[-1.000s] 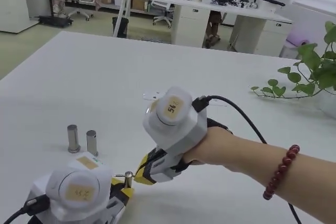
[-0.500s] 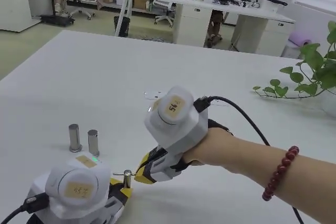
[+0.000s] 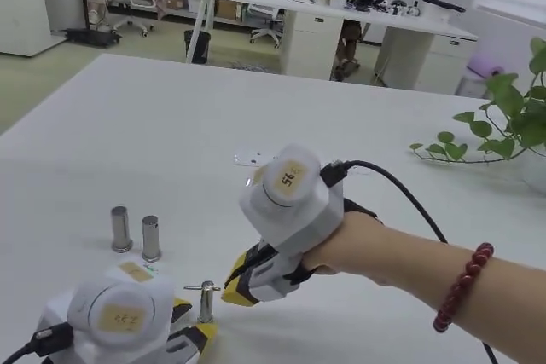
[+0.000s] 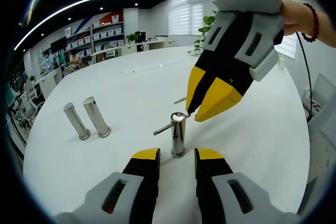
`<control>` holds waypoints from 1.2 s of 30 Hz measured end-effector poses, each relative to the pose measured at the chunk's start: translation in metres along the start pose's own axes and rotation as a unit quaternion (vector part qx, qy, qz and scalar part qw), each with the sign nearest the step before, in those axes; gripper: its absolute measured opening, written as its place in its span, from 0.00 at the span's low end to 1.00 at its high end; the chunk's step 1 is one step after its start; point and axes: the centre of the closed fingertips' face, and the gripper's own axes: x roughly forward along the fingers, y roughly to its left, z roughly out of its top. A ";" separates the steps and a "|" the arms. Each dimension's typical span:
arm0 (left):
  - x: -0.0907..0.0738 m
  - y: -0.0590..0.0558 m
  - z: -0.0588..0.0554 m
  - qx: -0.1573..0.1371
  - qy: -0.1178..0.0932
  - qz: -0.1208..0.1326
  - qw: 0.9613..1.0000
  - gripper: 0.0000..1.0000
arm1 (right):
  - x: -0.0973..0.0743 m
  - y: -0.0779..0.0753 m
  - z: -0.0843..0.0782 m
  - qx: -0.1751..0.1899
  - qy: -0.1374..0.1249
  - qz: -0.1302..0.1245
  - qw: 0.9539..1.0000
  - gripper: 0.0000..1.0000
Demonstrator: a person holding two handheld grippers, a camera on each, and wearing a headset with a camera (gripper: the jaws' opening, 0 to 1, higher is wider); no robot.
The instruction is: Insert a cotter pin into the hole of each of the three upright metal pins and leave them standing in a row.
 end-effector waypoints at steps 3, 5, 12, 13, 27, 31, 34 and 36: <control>-0.003 0.001 0.001 -0.001 -0.004 -0.003 1.000 0.29 | -0.004 -0.002 0.000 0.001 -0.003 -0.004 1.000 0.11; -0.005 0.001 0.001 -0.002 -0.006 -0.005 1.000 0.32 | -0.007 -0.005 0.001 0.002 -0.007 -0.009 1.000 0.11; -0.017 0.000 0.009 -0.015 -0.030 -0.015 0.999 0.43 | -0.015 -0.023 0.011 0.031 -0.042 -0.036 0.998 0.14; -0.018 0.000 0.009 -0.021 -0.031 -0.017 0.999 0.44 | -0.016 -0.026 0.013 0.036 -0.047 -0.038 0.998 0.14; -0.044 0.007 0.020 -0.041 -0.068 -0.014 0.997 0.65 | 0.005 -0.054 0.058 0.139 -0.161 -0.036 0.976 0.26; -0.048 0.011 0.022 -0.042 -0.076 -0.015 0.996 0.71 | 0.017 -0.060 0.073 0.160 -0.192 -0.034 0.968 0.32; -0.050 0.013 0.023 -0.042 -0.081 -0.014 0.996 0.76 | 0.027 -0.066 0.079 0.171 -0.203 -0.039 0.963 0.33; -0.052 0.016 0.025 -0.039 -0.086 -0.010 0.996 0.77 | 0.033 -0.068 0.083 0.177 -0.210 -0.040 0.961 0.34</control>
